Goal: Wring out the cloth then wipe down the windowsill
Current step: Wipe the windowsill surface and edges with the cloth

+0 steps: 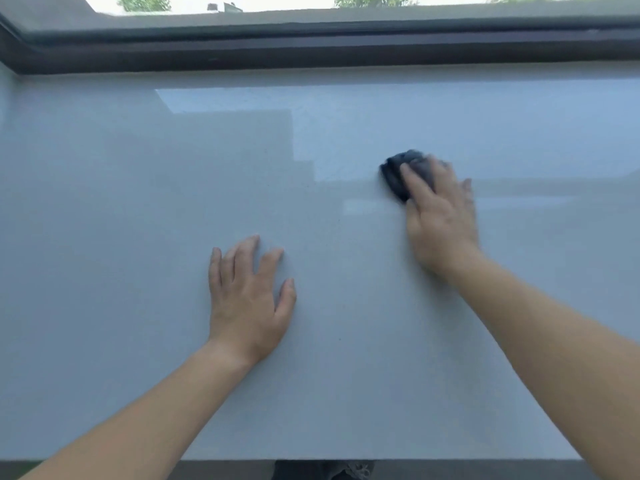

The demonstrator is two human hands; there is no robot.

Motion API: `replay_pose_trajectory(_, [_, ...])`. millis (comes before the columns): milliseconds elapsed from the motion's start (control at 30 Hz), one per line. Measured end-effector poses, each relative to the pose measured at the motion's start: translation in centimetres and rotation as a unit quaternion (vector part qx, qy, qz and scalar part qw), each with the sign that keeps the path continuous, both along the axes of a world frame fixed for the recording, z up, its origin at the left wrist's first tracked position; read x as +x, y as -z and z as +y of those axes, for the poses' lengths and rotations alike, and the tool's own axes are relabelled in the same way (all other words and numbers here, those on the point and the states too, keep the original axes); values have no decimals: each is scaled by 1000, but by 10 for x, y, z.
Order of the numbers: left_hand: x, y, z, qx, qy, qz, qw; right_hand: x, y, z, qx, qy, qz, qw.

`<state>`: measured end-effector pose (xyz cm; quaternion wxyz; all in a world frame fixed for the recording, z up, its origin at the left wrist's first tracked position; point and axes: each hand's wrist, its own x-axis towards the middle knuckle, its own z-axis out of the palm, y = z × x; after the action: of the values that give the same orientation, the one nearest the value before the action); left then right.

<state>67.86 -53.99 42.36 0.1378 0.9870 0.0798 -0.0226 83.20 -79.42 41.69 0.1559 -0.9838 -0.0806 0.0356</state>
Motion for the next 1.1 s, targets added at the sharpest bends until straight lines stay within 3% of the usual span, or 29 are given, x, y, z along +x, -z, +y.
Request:
replay_pose_trajectory(67, [27,-5,6,-16,0,-24,1000,17,-3,9,14,115,6,993])
replay_pose_trajectory(100, [45,-6,9,-23,7,-37,999,14,-3,21,14,125,1,992])
replay_pose_trajectory(267, [150,-6,19,-38,10,-17,999,-32,1,45,2,-120,0,993])
replay_pose_trajectory(333, [176,0,25,-15,10,12,1000,-4,2,29,-14,-138,0,990])
replay_pose_trajectory(467, [183,10,28,31,30,29,999,72,0,18,2,102,1,995])
replay_pose_trajectory(533, [183,11,27,34,27,27,999,81,2,40,9,153,-10,988])
replay_pose_trajectory(667, [185,9,26,37,23,25,999,51,8,73,4,-84,-31,996])
replay_pose_trajectory(733, [185,10,26,33,23,23,999,65,8,60,-9,-151,-24,988])
replay_pose_trajectory(800, [184,10,26,32,26,26,999,101,6,43,-20,-92,-22,995])
replay_pose_trajectory(900, [184,10,26,31,26,28,999,152,-1,34,-5,120,-5,993])
replay_pose_trajectory(967, [184,10,26,32,26,25,999,158,-2,59,-24,170,-4,985])
replay_pose_trajectory(1100, [186,11,26,32,24,21,999,130,5,106,-11,-97,-27,995])
